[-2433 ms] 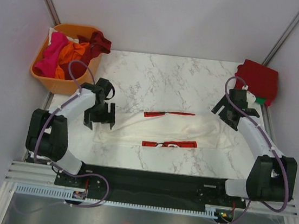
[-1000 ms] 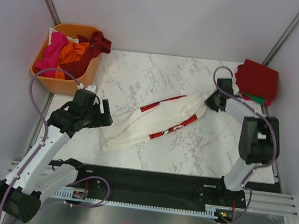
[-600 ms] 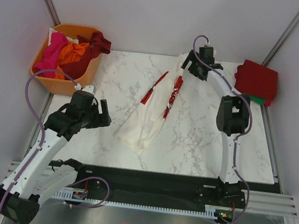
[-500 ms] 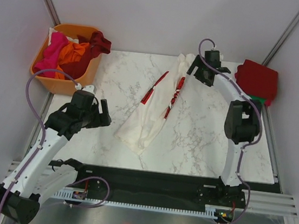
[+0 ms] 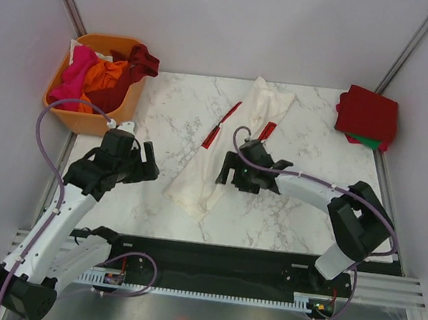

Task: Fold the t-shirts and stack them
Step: Fold the tshirt

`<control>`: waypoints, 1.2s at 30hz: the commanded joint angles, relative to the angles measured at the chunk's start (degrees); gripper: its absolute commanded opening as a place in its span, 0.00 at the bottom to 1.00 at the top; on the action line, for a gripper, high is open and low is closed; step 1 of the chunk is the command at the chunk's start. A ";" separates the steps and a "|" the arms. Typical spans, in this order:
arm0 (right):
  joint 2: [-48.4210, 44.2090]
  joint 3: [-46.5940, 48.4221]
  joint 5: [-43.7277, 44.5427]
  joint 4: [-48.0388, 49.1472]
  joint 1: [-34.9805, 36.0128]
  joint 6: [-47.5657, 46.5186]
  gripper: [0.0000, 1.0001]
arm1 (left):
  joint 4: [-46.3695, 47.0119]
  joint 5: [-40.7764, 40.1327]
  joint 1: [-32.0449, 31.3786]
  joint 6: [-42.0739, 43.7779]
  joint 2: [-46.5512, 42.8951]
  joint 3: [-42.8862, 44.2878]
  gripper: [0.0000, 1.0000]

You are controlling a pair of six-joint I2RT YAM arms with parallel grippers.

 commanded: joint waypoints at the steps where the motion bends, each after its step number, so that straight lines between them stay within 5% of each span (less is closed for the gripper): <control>1: 0.96 -2.45 -1.40 4.46 5.60 7.89 0.97 | 2.14 -0.92 0.18 -1.61 -1.12 -0.09 0.86; 9: 6.23 -4.22 -0.95 10.61 12.65 12.12 0.77 | 2.14 -1.01 0.18 -1.70 -1.21 -0.18 0.85; 16: 7.39 -7.37 0.63 11.67 12.82 10.97 0.17 | 2.14 -1.27 0.09 -1.87 -1.47 -0.27 0.85; 20: 1.35 -13.33 2.30 10.97 11.51 10.45 0.01 | 2.14 -0.75 0.00 -2.13 -1.56 -0.44 0.85; 27: -19.40 -21.70 16.59 -9.46 7.38 9.48 0.00 | 1.96 2.76 -8.94 -6.17 2.04 -0.88 0.81; 29: -27.02 -22.93 18.90 -14.06 5.72 10.45 0.19 | 1.96 2.86 -12.64 -10.54 3.62 -1.50 0.79; 30: -29.25 -22.94 19.78 -17.73 5.18 10.53 0.40 | 1.96 1.38 -17.35 -12.31 5.02 -1.93 0.79; 31: -31.27 -22.85 21.44 -19.51 4.92 10.79 0.79 | 2.05 0.24 -20.01 -13.98 6.08 -2.02 0.78; 32: -34.25 -21.89 22.42 -22.83 4.57 11.15 0.94 | 2.31 -2.13 -25.35 -16.87 8.35 -2.03 0.78; 36: -38.40 -18.72 26.29 -28.04 4.65 10.45 0.98 | 4.33 -5.13 -34.86 -20.59 17.82 0.77 0.76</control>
